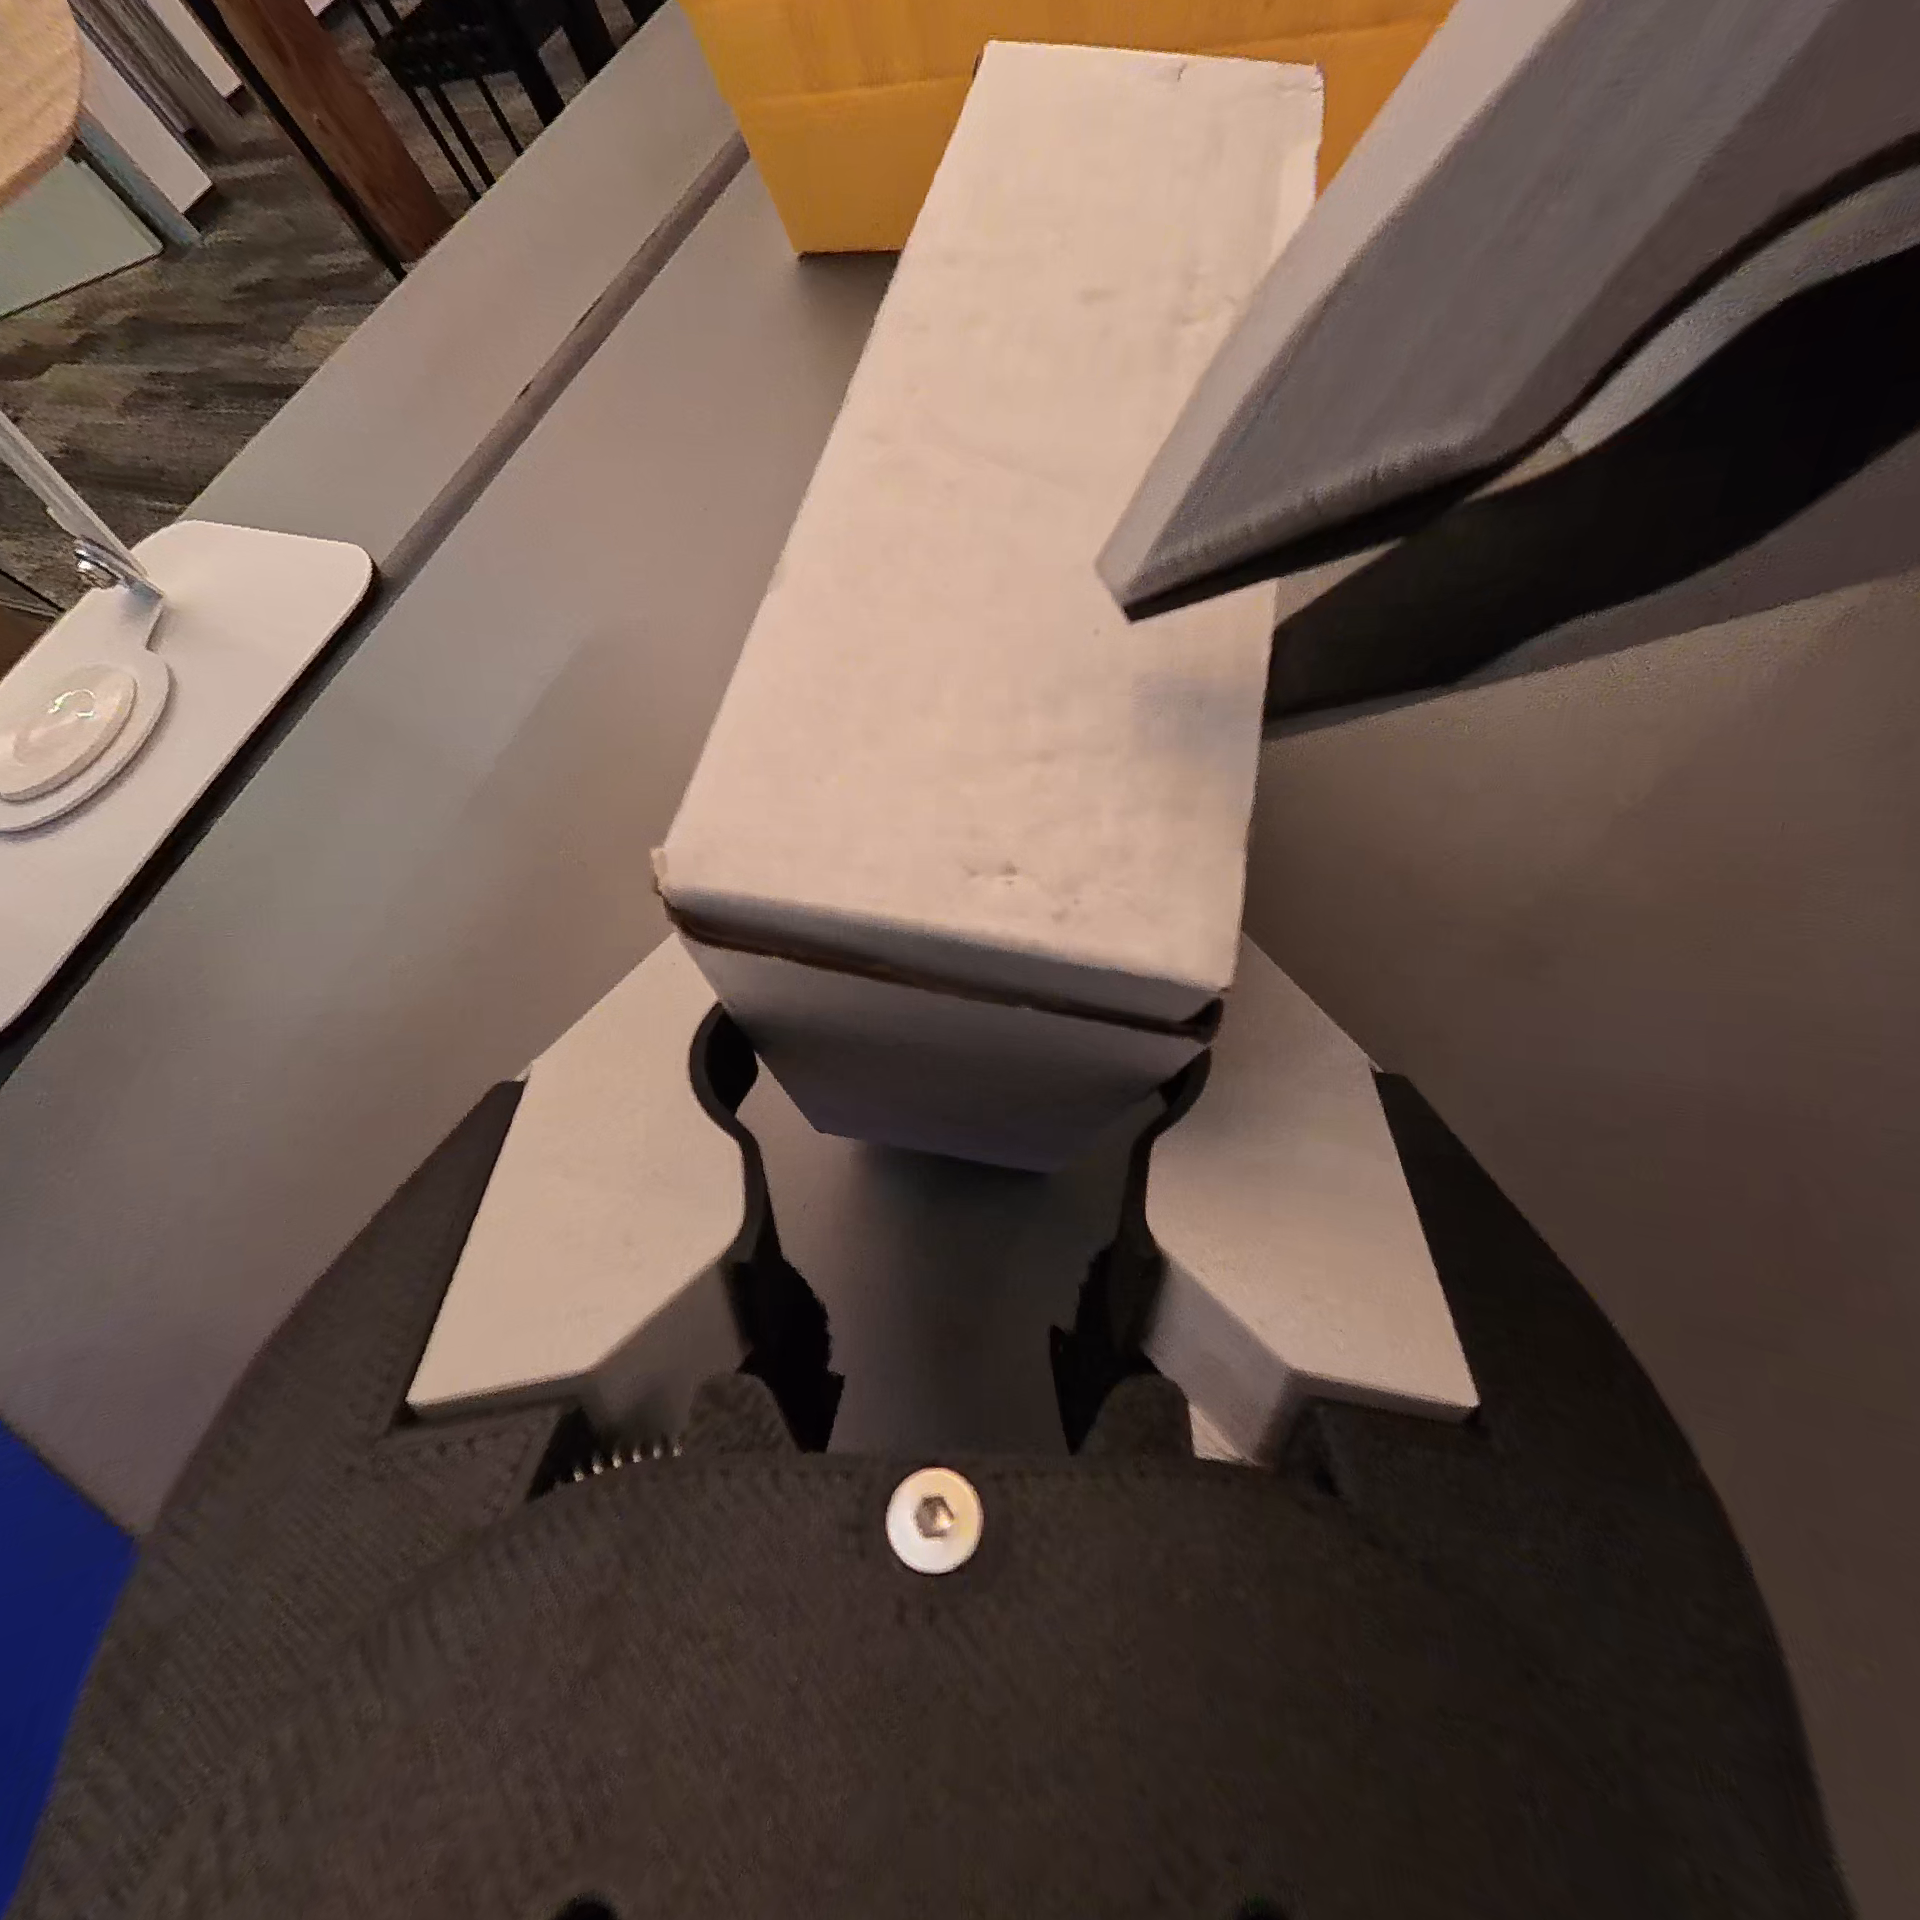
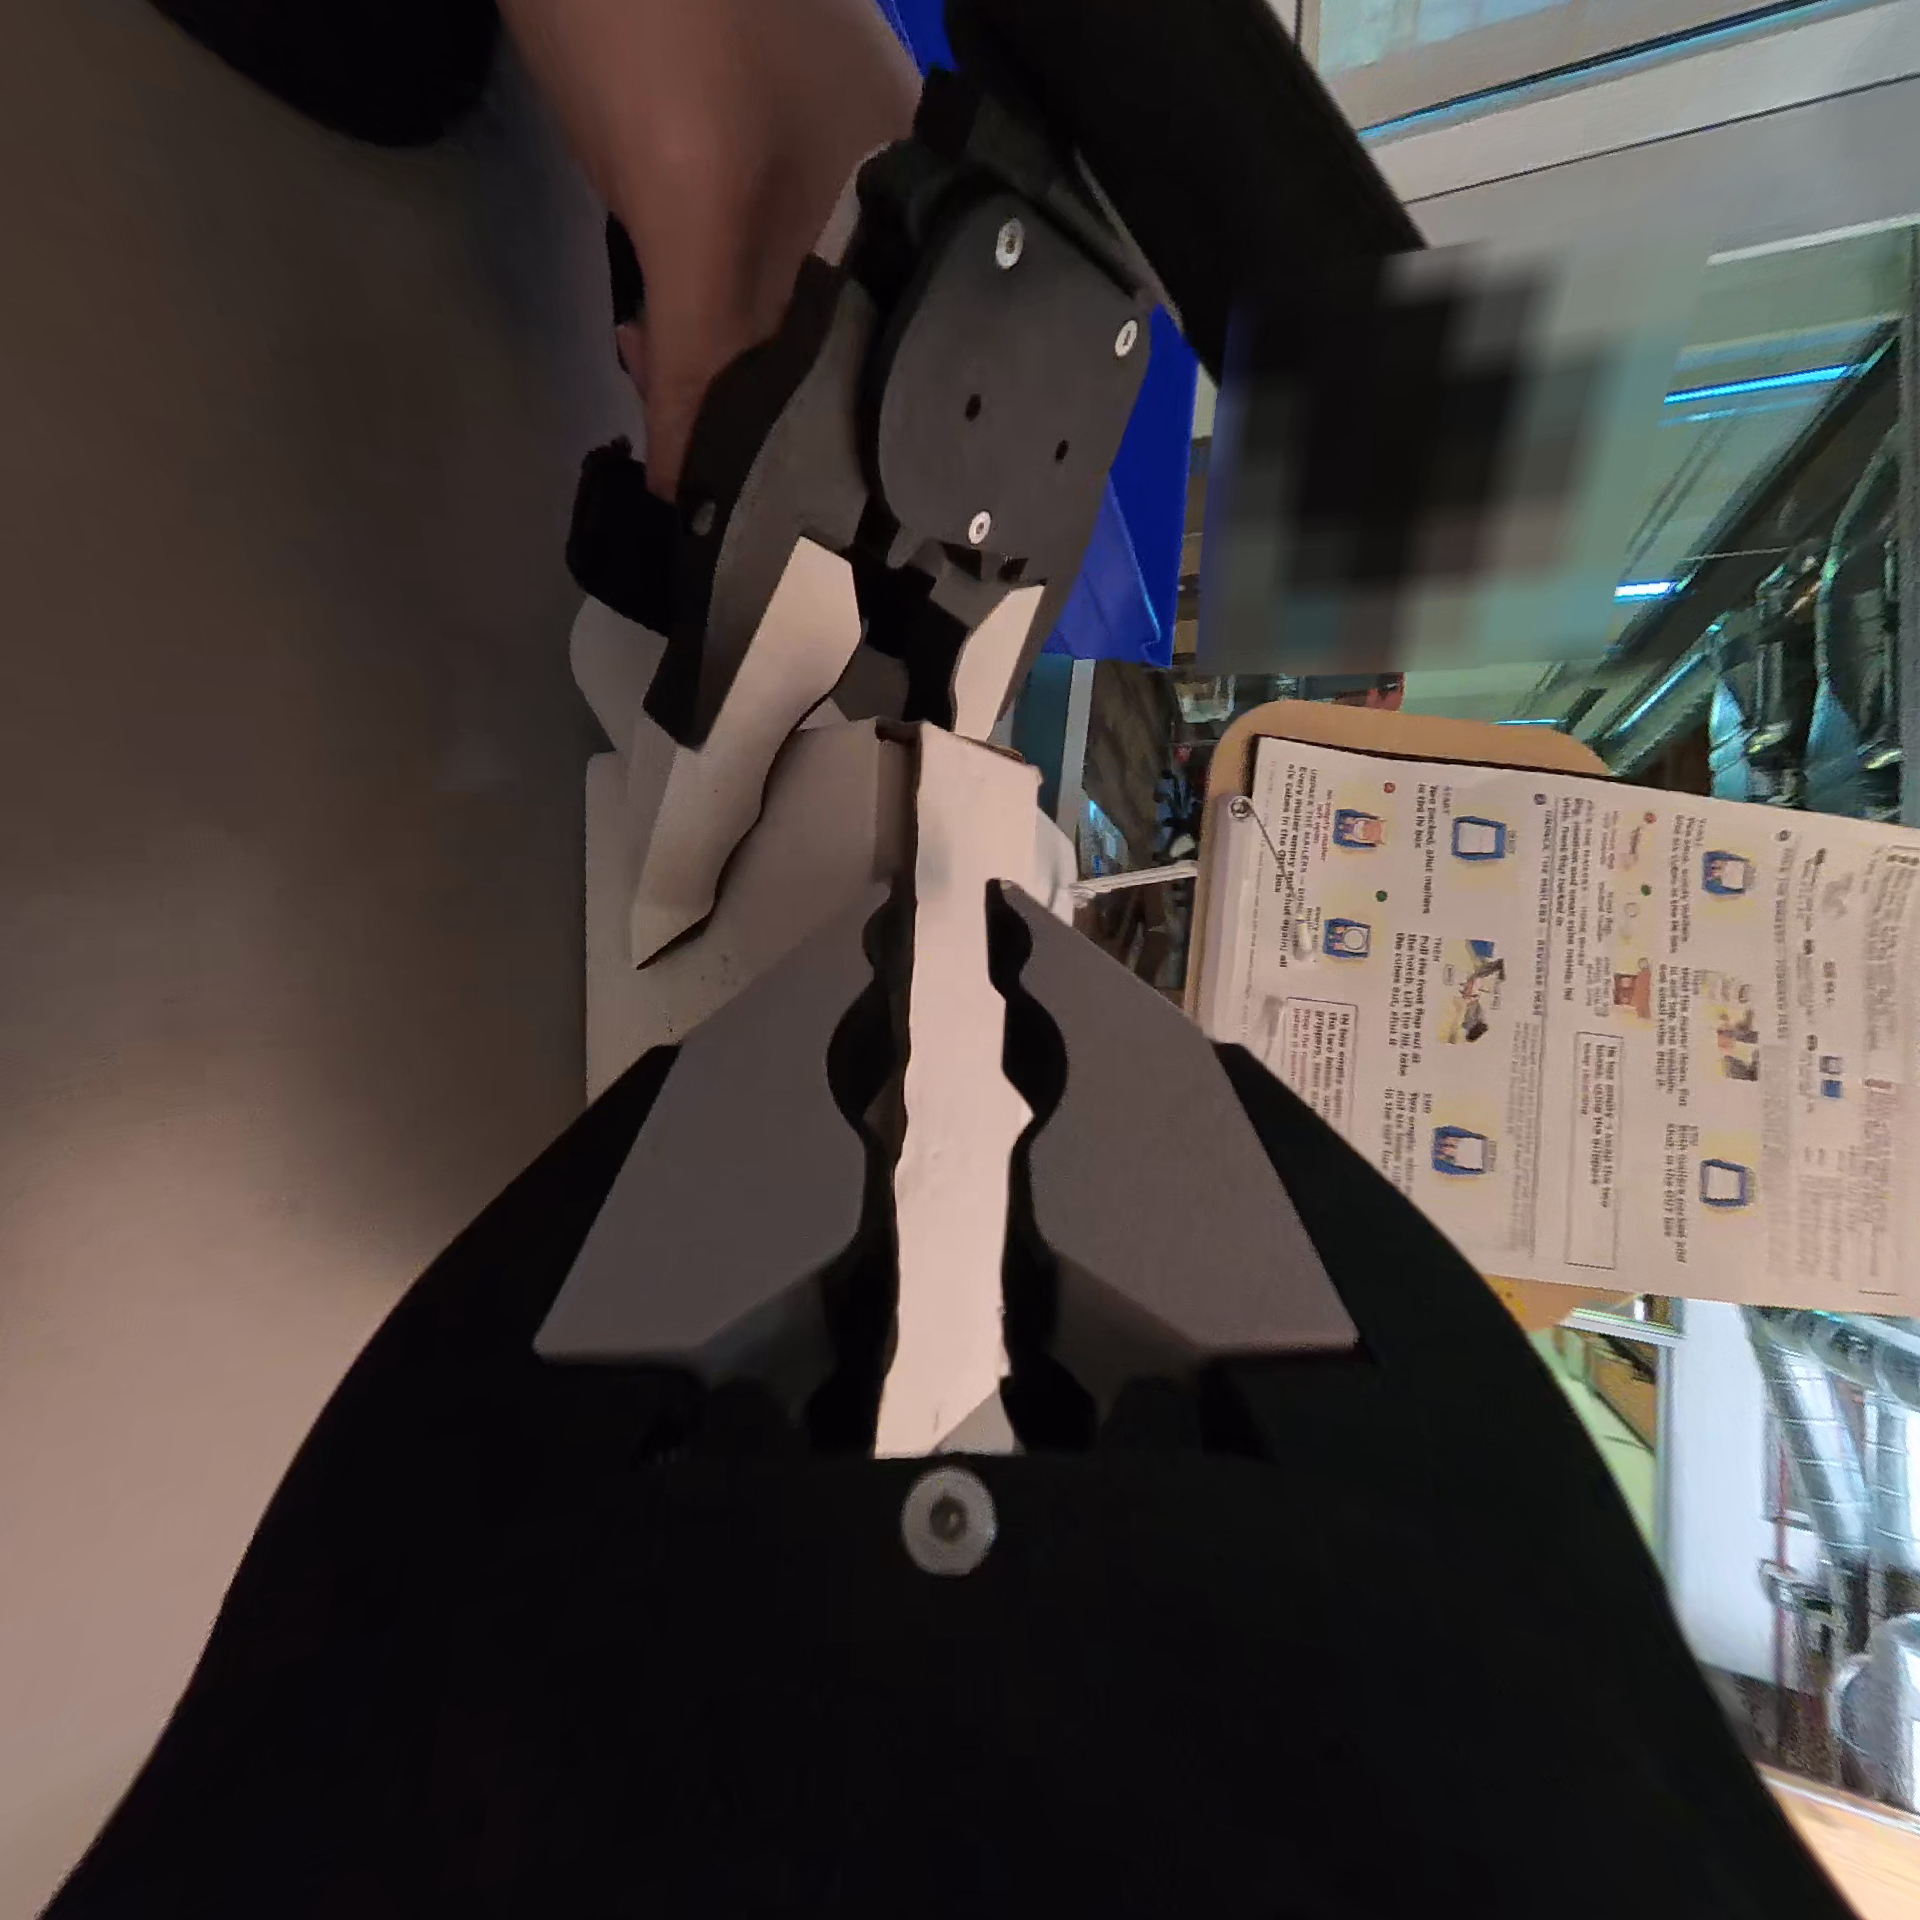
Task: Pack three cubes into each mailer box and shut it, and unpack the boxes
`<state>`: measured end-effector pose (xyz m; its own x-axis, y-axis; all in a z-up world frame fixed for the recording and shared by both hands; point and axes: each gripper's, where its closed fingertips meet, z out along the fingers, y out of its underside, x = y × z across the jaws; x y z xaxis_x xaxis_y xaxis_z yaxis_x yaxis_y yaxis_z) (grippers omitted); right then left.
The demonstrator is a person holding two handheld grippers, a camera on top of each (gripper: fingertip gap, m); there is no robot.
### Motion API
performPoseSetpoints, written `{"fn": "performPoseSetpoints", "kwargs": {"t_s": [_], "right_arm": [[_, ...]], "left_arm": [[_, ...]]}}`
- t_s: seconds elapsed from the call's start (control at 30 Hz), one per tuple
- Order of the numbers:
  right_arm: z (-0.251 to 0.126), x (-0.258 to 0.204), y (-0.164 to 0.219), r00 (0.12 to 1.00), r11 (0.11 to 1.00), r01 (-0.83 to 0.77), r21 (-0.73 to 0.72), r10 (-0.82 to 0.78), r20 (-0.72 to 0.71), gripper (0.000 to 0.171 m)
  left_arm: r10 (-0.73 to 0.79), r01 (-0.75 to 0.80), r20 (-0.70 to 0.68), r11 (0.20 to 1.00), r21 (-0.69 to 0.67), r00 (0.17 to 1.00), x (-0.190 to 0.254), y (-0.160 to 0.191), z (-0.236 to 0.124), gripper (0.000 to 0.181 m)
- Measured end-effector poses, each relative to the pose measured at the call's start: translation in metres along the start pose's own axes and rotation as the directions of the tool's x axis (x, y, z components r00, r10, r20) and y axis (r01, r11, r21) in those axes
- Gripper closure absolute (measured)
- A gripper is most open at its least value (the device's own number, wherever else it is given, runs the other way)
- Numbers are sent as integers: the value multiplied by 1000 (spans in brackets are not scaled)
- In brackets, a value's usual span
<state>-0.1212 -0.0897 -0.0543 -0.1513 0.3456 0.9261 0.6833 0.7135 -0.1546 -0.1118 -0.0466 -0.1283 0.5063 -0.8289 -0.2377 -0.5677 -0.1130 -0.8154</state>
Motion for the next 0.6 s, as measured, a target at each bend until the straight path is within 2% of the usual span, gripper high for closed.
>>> {"fn": "performPoseSetpoints", "kwargs": {"t_s": [0.23, 0.3, 0.33, 0.47, 0.53, 0.6], "right_arm": [[-2, 10, -2, 999, 999, -29, -13, 28, -44, 160], [-5, 23, 1, 994, 999, -39, -9, 38, -100, 164], [-6, 21, 2, 997, 1000, -30, 2, 31, -78, 163], [-15, 18, 33, 999, 995, 43, -88, -44, 0, 152], [-20, 18, 54, 999, 990, 0, -138, 6, 42, 147], [-24, 19, 71, 997, 984, -23, -175, 35, 66, 149]], "left_arm": [[1, -1, 6, 1000, 4, 1000, -1, -1, 0, 106], [17, -17, 14, 1000, -5, 1000, -2, 1, 0, 106], [25, -25, 17, 1000, -5, 1000, -1, 0, 0, 106], [18, -18, 10, 1000, -4, 1000, -1, 1, -1, 106], [18, -18, 8, 1000, -4, 1000, -1, 1, -1, 106], [35, -35, 10, 999, -2, 999, 0, 0, -1, 106]]}}
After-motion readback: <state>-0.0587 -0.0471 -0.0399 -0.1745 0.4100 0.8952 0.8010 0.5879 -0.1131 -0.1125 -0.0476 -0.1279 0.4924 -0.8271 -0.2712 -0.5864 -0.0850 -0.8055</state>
